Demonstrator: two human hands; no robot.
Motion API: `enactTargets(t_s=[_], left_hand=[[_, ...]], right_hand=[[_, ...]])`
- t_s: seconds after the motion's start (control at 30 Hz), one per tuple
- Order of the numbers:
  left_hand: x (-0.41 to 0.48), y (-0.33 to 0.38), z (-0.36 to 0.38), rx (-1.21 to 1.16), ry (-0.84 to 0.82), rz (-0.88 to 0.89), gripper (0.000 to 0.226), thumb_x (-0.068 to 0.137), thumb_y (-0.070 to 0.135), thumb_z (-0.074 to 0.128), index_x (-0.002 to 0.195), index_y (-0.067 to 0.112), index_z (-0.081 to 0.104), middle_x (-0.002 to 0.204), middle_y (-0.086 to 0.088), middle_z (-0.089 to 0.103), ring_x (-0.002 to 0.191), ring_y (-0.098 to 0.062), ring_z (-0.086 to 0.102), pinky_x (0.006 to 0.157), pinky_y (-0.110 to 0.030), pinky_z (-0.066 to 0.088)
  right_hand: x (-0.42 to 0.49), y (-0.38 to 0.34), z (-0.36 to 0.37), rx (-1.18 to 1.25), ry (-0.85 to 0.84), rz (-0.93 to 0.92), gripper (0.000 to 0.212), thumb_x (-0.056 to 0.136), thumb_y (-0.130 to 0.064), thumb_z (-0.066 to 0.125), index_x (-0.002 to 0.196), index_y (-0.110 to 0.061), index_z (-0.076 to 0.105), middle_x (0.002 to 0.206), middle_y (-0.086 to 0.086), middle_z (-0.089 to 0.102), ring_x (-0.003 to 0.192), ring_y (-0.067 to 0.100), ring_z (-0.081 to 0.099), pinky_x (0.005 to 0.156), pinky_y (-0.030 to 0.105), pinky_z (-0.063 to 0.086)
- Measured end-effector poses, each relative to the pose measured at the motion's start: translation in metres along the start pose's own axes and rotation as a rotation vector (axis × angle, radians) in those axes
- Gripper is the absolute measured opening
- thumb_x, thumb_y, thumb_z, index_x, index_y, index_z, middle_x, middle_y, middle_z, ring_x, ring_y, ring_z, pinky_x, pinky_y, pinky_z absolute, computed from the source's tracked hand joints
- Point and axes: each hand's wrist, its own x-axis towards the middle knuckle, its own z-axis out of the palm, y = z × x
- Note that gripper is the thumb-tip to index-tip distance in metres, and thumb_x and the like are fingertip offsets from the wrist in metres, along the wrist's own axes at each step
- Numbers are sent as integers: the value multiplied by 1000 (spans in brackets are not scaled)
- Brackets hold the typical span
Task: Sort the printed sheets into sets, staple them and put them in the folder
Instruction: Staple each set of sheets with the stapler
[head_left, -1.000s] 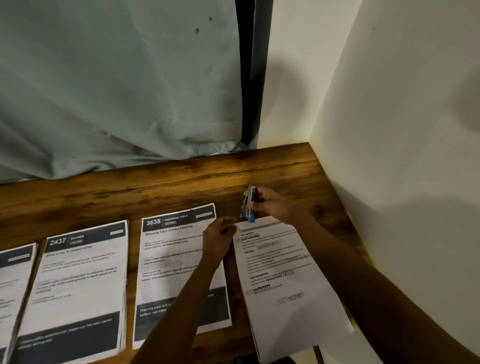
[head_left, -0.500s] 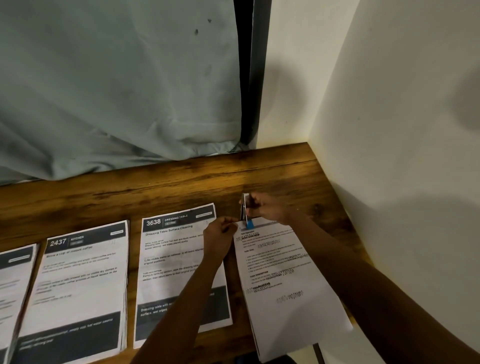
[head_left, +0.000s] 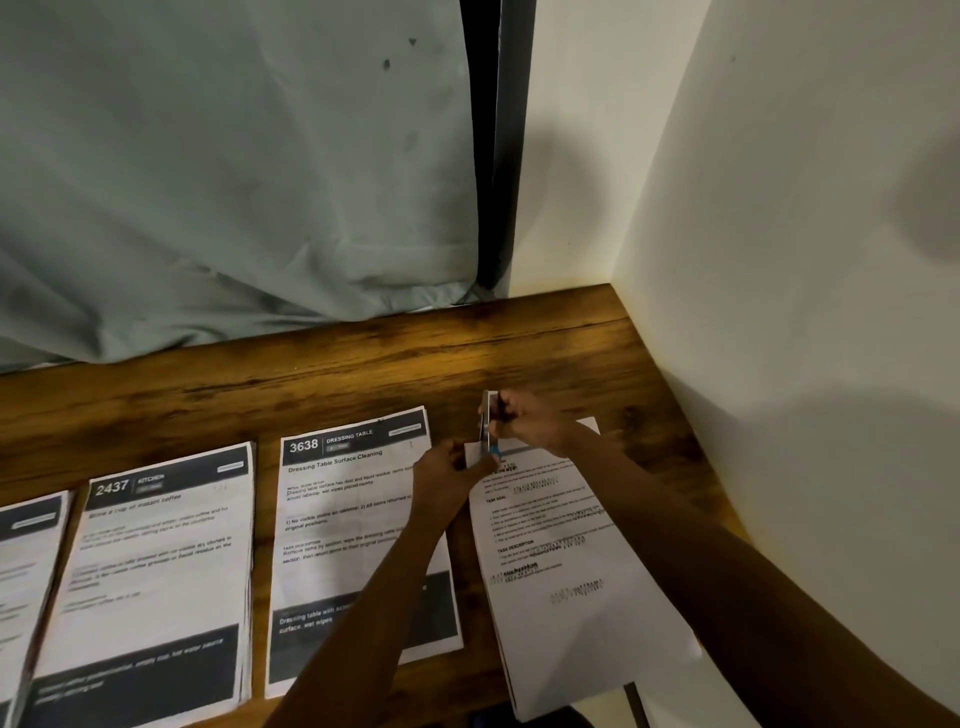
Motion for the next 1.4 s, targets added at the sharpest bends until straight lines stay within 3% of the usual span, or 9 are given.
enactTargets(t_s=[0.3,0.47,0.57,0.67,0.83,0.93,1.07,1.13,1.4], left_hand=[[-2,3,8,158,70,92,15,85,21,71,85,13,58,76,8,58,64,5,53,51,-3,41],[2,-3,10,67,59,36,18,83,24,73,93,13,62,89,2,66,75,-7,63,63,-13,49],[7,-8,6,-9,-14,-49,36,77,23,78,107,11,63,103,-2,69,91,-18,68,81,-36,57],[9,-11,5,-40,-45,-82,38,77,22,78,110,12,63,105,-3,70,92,-18,69,81,-36,58],[14,-15,11,-55,38,-85,11,87,24,69,96,20,65,103,-6,71,92,-21,69,85,-42,57],[15,-13,13,-58,86,-98,6,90,27,65,90,22,63,97,-5,71,90,-22,69,85,-42,56],[19,-13,17,-62,111,-134,13,92,27,62,94,15,63,96,-6,69,90,-23,67,80,-36,55],[20,-14,21,-45,123,-154,18,94,27,60,101,10,63,99,-6,67,91,-21,63,78,-32,51],[18,-12,28,-15,165,-158,18,96,25,56,103,9,60,103,-9,64,87,-15,56,72,-27,43]], right_hand=[[-2,5,7,30,80,20,30,88,2,57,117,-6,55,101,1,59,101,16,57,80,22,49],[-4,5,7,40,98,-2,34,88,4,58,121,-2,54,115,11,60,109,22,58,83,24,50],[-5,4,0,12,54,-72,36,87,2,59,122,-3,54,122,14,59,114,23,56,93,32,49],[-8,-2,-10,12,65,-160,37,88,-1,58,125,-6,54,120,11,60,112,21,57,96,37,49],[-7,1,-40,-285,370,-230,44,93,-17,58,136,-15,50,122,6,59,108,17,56,89,27,47],[-8,26,-63,-526,542,-89,36,93,-17,57,129,-16,55,116,7,59,96,16,60,82,26,51],[-31,70,-79,-626,762,97,17,94,-20,55,108,-12,61,97,8,64,80,15,62,66,26,54],[-39,84,-81,-659,827,166,16,94,-20,56,102,-8,62,96,10,63,81,19,61,67,28,53],[-48,108,-77,-625,807,239,18,93,-19,58,105,-8,65,99,11,66,86,24,62,76,38,57]])
